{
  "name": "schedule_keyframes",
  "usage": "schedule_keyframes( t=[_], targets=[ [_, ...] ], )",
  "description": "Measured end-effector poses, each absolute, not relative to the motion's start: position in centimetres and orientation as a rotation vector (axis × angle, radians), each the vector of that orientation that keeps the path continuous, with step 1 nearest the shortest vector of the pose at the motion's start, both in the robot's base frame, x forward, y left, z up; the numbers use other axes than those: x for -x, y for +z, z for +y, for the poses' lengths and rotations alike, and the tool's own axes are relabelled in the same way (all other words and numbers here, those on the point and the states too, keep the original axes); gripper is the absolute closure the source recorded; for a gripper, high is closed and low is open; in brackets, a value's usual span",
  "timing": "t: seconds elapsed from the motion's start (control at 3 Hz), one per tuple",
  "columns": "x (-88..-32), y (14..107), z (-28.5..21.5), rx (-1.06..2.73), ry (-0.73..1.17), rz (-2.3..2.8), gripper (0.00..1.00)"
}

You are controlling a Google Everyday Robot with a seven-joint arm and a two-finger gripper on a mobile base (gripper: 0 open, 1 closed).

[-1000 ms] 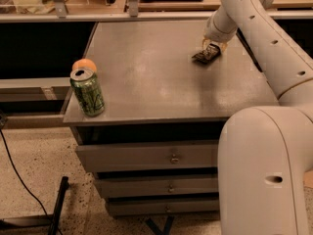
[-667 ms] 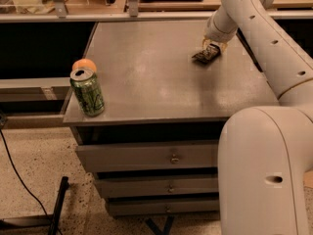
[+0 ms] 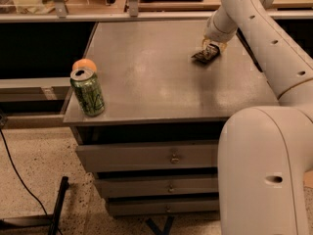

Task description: Move rxbar chocolate near green can

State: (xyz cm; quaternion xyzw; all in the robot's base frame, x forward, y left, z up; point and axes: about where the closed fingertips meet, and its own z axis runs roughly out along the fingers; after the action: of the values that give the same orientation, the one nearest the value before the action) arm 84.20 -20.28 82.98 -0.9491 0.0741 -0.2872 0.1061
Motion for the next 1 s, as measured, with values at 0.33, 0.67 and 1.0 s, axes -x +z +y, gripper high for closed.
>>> schedule_keyframes(
  t=[0.33, 0.67, 1.0],
  targets=[
    [-84.20, 82.98, -20.27, 2.795, -0.846, 0.218, 1.00],
    [-84.20, 82.99, -20.27, 2.795, -0.846, 0.218, 1.00],
    [-84.20, 83.03, -20.26, 2.795, -0.846, 0.218, 1.00]
  ],
)
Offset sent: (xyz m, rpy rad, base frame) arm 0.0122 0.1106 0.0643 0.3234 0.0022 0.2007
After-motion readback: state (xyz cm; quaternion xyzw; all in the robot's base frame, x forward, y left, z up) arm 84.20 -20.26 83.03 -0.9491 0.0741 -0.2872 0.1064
